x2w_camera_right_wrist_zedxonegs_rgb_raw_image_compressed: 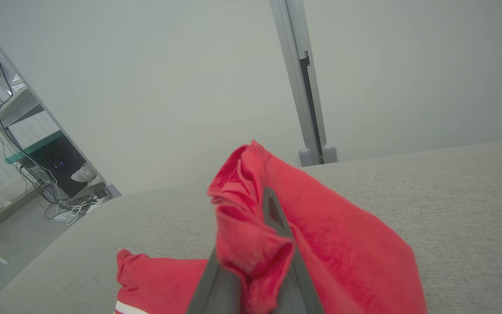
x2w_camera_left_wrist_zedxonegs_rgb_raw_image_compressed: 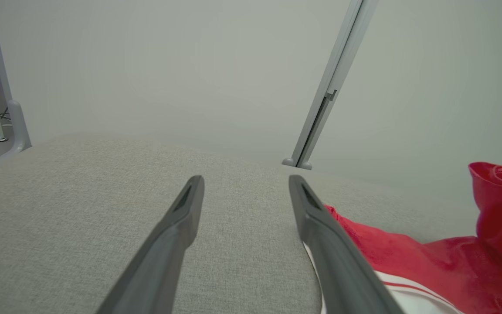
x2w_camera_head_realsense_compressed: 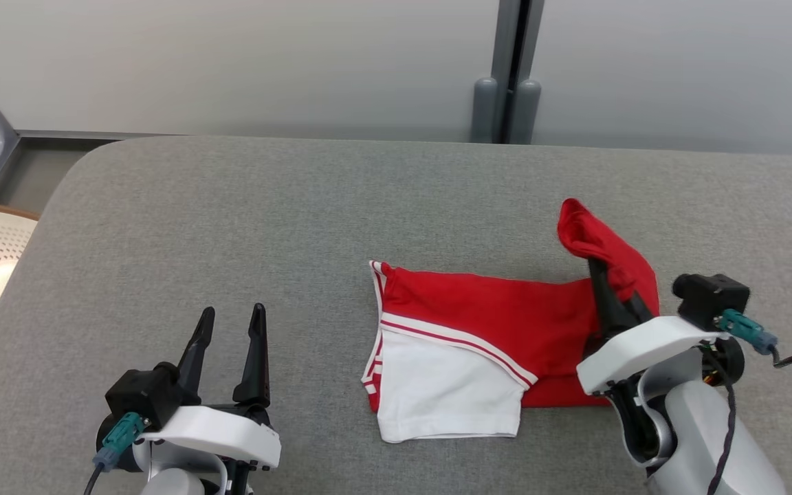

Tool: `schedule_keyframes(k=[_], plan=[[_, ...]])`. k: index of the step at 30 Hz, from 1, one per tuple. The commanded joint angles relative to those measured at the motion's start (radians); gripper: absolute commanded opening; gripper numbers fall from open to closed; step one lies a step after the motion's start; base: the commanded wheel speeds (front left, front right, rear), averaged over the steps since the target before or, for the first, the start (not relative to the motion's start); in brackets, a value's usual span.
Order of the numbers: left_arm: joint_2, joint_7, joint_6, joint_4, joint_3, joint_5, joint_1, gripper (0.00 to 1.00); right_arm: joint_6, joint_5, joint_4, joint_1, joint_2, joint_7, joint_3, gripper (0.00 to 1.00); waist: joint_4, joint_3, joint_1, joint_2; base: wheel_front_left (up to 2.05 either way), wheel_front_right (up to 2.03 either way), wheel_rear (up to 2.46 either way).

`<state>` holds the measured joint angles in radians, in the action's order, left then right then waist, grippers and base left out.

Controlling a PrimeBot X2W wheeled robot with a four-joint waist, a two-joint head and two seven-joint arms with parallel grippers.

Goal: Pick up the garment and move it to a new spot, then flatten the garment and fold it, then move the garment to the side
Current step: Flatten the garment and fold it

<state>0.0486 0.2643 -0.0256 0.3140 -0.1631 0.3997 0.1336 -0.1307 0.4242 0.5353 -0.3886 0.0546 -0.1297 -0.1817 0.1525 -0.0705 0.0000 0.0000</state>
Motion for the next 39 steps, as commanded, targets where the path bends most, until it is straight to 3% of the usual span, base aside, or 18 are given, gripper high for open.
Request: schedule_keyframes(k=[1,11,21,22,23,33,39], plan=[[0.004,-0.001,0.001,0.001,-0.001,0.007,-0.004,1.0,0.0,0.002,-0.011,0.012,-0.001,0.01,-0.023,0.0,0.025,0.002,0.0,0.0,0.0,0.0,0.0],[0.004,-0.001,0.011,0.004,-0.029,0.034,-0.017,1.0,0.0,0.089,0.001,0.007,-0.002,0.018,-0.211,0.0,0.171,-0.018,0.0,0.0,0.0,0.0,0.0],[0.003,-0.001,0.017,0.006,-0.034,0.06,-0.019,1.0,0.0,0.034,0.124,-0.019,-0.002,-0.014,-0.268,0.0,0.24,-0.043,0.0,0.0,0.0,0.0,0.0],[0.003,-0.001,0.016,0.005,-0.035,0.062,-0.016,1.0,0.0,0.041,0.135,-0.021,-0.002,-0.013,-0.272,0.11,0.243,-0.046,0.0,0.0,0.0,0.0,0.0],[0.004,-0.001,0.019,0.005,-0.036,0.062,-0.011,1.0,0.0,0.043,0.155,-0.028,-0.002,-0.02,-0.276,1.0,0.245,-0.05,0.0,0.0,0.0,0.0,0.0],[0.004,-0.001,0.025,0.015,-0.037,0.058,-0.001,1.0,0.0,0.253,0.088,-0.023,-0.002,0.036,-0.47,1.0,0.211,-0.053,0.0,0.0,0.0,0.0,0.0],[0.004,-0.001,0.026,0.014,-0.029,0.057,0.002,1.0,0.0,0.327,0.083,-0.059,-0.001,0.033,-0.487,1.0,0.176,-0.044,0.0,0.0,0.0,0.0,0.0]])
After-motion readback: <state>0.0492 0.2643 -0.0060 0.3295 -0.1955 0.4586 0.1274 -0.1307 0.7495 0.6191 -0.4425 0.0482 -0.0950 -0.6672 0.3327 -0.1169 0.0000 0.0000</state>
